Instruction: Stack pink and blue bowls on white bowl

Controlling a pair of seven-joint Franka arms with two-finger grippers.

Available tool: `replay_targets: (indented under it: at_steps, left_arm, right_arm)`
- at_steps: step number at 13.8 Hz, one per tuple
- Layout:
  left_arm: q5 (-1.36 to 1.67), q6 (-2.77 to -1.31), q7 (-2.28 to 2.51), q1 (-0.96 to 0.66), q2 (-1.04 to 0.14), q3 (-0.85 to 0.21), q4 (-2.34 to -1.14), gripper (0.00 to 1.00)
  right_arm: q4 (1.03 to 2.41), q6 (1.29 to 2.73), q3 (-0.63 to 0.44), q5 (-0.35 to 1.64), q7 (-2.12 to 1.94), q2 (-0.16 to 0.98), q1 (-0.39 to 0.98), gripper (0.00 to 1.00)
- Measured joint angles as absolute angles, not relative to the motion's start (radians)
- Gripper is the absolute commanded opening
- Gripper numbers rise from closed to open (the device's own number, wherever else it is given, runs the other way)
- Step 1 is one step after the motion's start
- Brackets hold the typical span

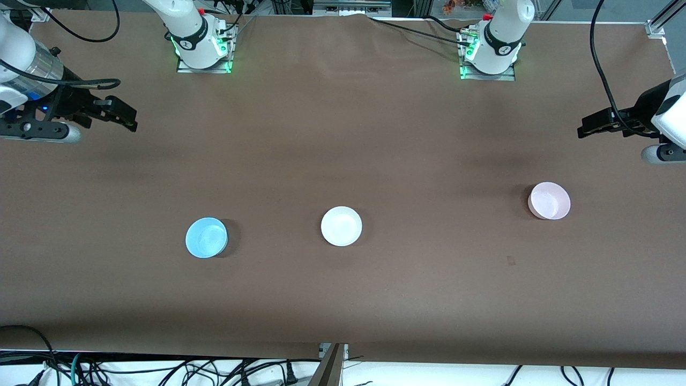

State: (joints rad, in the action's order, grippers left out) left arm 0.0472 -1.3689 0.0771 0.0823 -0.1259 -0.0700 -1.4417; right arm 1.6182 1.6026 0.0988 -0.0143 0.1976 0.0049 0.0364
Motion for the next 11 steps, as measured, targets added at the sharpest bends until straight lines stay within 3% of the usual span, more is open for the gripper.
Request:
replay_targets:
  at_steps: [6, 11]
  left_arm:
    - [0.047, -1.382, 0.077, 0.091, -0.134, -0.054, -1.461, 1.0]
    - [0.047, -1.542, -0.111, 0.108, -0.195, 0.084, -1.578, 1.0]
  right_arm:
    - [1.618, 1.671, 0.099, -0.02, 0.198, 0.005, 0.036, 1.0]
    - [1.618, 1.676, 0.099, -0.032, 0.197, 0.005, 0.037, 1.0]
